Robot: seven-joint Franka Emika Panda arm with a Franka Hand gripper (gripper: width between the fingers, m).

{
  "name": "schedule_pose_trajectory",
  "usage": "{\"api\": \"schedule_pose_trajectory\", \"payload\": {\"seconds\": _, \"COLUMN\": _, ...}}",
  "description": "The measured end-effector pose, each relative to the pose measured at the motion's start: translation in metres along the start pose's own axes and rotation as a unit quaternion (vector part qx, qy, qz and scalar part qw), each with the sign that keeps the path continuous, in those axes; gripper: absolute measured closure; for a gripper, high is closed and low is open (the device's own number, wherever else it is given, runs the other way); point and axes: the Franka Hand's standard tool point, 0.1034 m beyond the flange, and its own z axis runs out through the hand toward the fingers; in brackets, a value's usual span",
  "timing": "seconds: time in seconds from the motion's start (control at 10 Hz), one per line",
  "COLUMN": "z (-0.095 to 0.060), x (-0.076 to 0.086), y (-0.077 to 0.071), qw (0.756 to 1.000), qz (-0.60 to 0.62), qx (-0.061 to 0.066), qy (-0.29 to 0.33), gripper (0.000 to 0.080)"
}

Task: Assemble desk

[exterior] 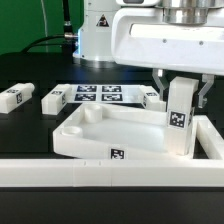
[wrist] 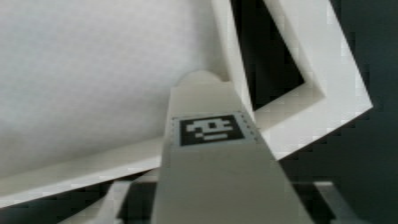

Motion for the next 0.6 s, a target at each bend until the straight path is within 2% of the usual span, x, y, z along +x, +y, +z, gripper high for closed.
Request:
{"api": "schedule_pose_trajectory", "payload": {"seconds": 0.1, "z": -0.001, "x": 0.0, "y": -0.001, "qw": 1.0, "qz": -0.012, "qx": 0.002, "qy": 0.001, "gripper": 0.0423}}
{"api": "schedule_pose_trajectory", "payload": {"seconds": 0.2, "z": -0.008, "x": -0.002, "y": -0.002, "qw": 0.999, "qz": -0.04, "qx": 0.005, "qy": 0.003, "gripper": 0.0241}}
{"api": "schedule_pose_trajectory", "payload": {"seconds": 0.3, "z": -0.014, "x": -0.006, "y": -0.002, "qw": 0.998, "qz": -0.064, "qx": 0.008, "qy": 0.002, "gripper": 0.0179}}
{"api": "schedule_pose_trajectory", "payload": {"seconds": 0.6, "z": -0.035, "x": -0.024, "y": 0.016, "qw": 0.993, "qz": -0.115, "qx": 0.018, "qy": 0.001, "gripper": 0.0151}}
